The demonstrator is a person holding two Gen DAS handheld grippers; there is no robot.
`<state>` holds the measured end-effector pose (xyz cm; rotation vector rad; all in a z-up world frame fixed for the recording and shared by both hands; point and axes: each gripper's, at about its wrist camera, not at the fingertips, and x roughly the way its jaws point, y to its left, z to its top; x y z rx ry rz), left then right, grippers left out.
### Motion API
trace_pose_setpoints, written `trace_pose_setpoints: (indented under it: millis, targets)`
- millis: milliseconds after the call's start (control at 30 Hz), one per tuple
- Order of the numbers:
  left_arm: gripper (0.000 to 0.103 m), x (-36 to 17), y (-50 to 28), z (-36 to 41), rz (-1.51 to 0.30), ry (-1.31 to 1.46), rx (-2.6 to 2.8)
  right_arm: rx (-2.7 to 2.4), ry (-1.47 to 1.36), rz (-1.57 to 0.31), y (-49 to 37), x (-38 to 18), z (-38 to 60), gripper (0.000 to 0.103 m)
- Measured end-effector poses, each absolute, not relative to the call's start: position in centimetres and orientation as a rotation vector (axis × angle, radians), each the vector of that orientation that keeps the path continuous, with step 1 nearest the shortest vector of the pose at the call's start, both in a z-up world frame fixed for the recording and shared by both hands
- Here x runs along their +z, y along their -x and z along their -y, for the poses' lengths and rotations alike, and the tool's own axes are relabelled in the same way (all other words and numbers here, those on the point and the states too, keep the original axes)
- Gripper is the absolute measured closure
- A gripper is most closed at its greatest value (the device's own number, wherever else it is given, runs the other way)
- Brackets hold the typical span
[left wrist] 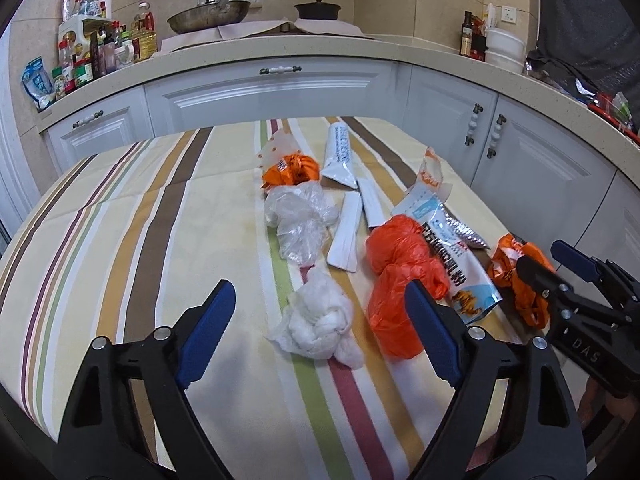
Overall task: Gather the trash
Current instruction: 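Grasp the white tissue ball with the left tool while the right tool grasps the orange plastic bag, then carry both items over the black bin and open both tools to drop them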
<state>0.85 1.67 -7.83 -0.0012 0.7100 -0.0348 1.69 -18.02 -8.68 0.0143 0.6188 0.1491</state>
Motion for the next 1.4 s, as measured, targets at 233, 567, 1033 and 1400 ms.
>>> trace_pose_setpoints:
  millis: [233,567,1033,1400]
  targets:
    - [0.031,-9.0,-0.7,-2.6,-0.755,0.013,-0.02,0.158,-0.013,-0.622,-1.8,-8.8,18.0,0.043]
    - [0.067,-10.7,-1.6,-2.4,-0.807,0.036,-0.09,0.186,-0.028,-0.653,-2.1,-9.5,17.9,0.043]
    - [0.076,-9.4,-1.1,-2.7,-0.756,0.066,-0.117,0.218,0.006,-0.617,-1.5,-8.9,17.6,0.063]
    - [0.076,-4.4,-3.2,2.9,-0.646,0.019,-0.275,0.088,-0.008,-0.535,-1.8,-6.4,22.4,0.063]
